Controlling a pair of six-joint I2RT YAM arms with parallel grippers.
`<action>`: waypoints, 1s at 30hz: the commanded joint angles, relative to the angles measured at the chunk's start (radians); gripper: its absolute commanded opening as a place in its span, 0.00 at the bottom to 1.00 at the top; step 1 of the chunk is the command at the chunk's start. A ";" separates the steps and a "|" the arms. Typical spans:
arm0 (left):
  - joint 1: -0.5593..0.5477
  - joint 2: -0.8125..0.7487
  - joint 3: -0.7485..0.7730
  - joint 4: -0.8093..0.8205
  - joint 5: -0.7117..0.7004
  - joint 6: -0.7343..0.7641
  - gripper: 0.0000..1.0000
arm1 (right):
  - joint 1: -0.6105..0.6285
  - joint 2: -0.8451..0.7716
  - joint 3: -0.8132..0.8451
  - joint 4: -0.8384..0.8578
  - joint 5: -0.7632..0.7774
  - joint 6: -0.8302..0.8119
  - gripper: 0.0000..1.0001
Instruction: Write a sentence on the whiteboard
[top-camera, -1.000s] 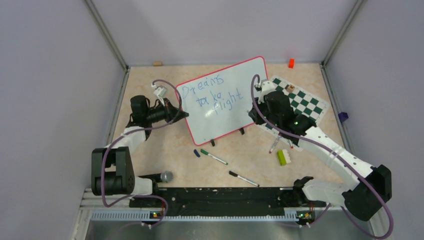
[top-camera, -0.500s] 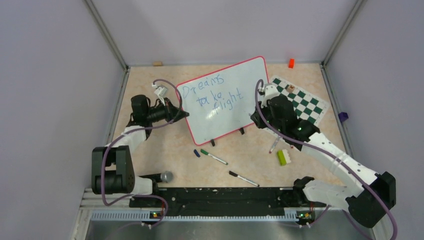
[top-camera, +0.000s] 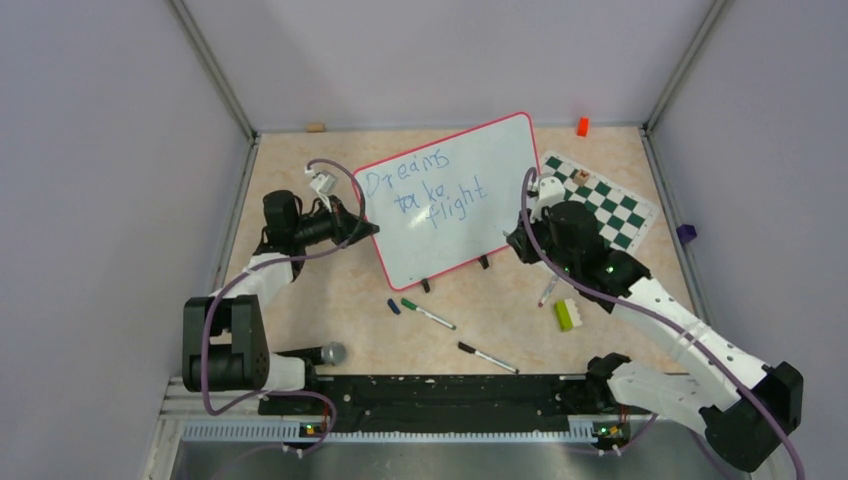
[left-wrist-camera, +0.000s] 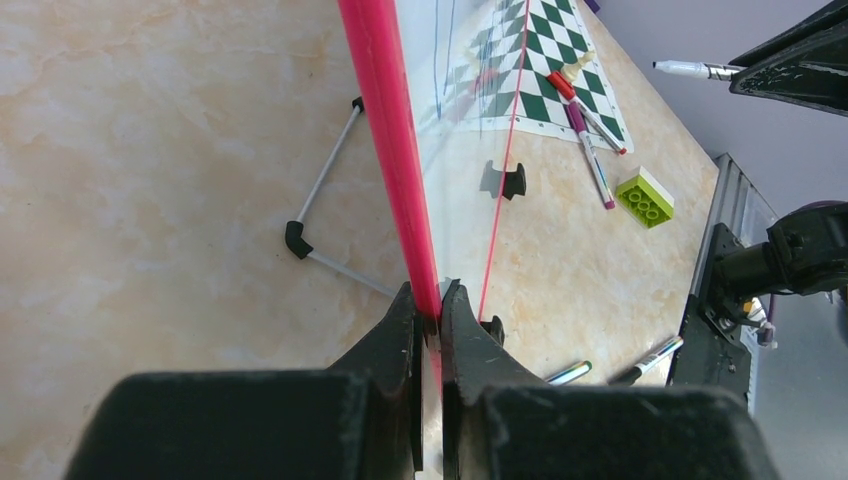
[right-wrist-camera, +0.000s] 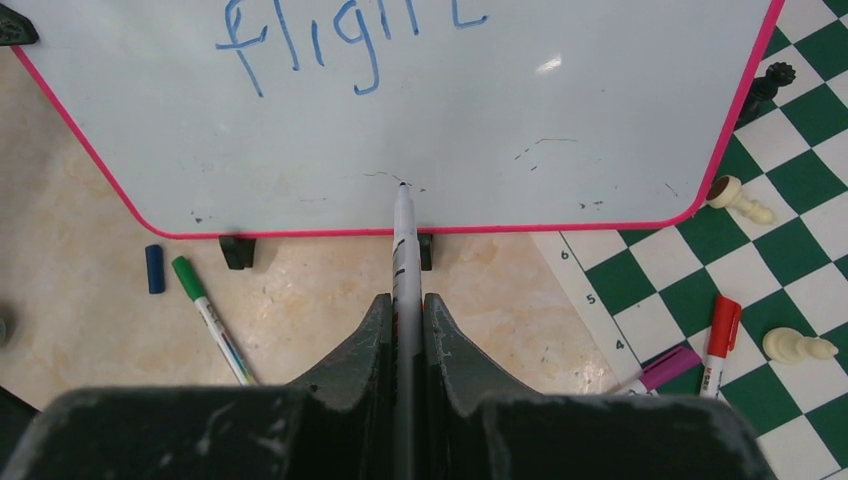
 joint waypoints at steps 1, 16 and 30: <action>-0.008 -0.004 -0.023 0.007 -0.059 0.160 0.00 | -0.010 -0.041 0.019 0.006 -0.003 -0.001 0.00; -0.007 -0.114 -0.130 0.111 -0.153 0.113 0.00 | -0.009 -0.051 0.018 0.005 -0.003 -0.004 0.00; -0.008 -0.045 -0.065 0.057 -0.126 0.125 0.00 | -0.010 -0.047 0.047 -0.002 0.028 0.001 0.00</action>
